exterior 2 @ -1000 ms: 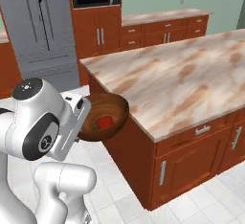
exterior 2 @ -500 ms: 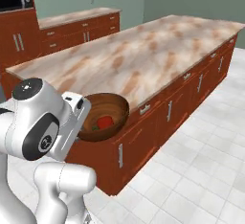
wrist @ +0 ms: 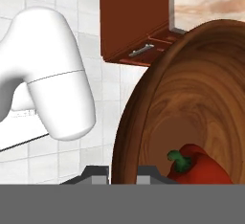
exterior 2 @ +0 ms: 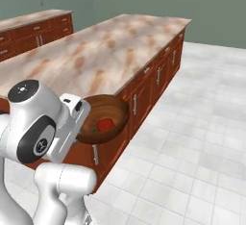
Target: Pick the bell pepper from the cabinet and place it in the bowl. Then pick the bowl and place it in the sink. Then turn on the sink facuet.
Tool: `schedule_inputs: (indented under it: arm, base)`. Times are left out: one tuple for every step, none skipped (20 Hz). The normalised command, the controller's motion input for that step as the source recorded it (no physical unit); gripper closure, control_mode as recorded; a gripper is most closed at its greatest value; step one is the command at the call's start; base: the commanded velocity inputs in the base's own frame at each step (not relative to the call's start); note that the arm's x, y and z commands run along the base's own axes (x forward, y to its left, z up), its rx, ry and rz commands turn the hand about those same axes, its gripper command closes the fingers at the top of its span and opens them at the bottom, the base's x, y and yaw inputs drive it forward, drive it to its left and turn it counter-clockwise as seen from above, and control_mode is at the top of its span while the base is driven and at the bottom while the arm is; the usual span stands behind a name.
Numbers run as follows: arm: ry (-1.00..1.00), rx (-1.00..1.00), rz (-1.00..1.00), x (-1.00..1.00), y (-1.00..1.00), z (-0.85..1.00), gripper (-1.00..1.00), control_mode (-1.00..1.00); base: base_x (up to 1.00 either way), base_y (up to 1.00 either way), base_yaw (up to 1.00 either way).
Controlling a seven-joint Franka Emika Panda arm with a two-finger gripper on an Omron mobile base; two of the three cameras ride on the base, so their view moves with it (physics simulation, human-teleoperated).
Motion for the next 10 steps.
schedule_inputs:
  arm:
    - [0.00,0.00,0.00,0.00,0.00,0.00,1.00,1.00]
    - [0.00,0.00,0.00,0.00,0.00,0.00,1.00,1.00]
    - [0.00,0.00,0.00,0.00,0.00,0.00,1.00,1.00]
    - [0.00,0.00,0.00,0.00,0.00,0.00,1.00,1.00]
    - [0.00,0.00,0.00,0.00,0.00,0.00,1.00,1.00]
    - [0.00,0.00,0.00,0.00,0.00,0.00,1.00,1.00]
    - [0.00,0.00,0.00,0.00,0.00,0.00,1.00,1.00]
    - [0.00,0.00,0.00,0.00,0.00,0.00,1.00,1.00]
    - [0.00,0.00,0.00,0.00,0.00,0.00,1.00,1.00]
    - [0.00,0.00,0.00,0.00,0.00,0.00,1.00,1.00]
  base:
    - [0.41,-0.51,0.00]
    - [0.62,-0.54,0.00]
    - [0.73,-0.51,0.00]
    - [0.94,-0.58,0.00]
    - [0.95,-0.56,0.00]
    - [1.00,-0.64,0.00]
    - [0.98,-0.76,0.00]
    - [0.91,-0.86,0.00]
    - [0.91,-0.88,0.00]
    - [0.81,-0.87,0.00]
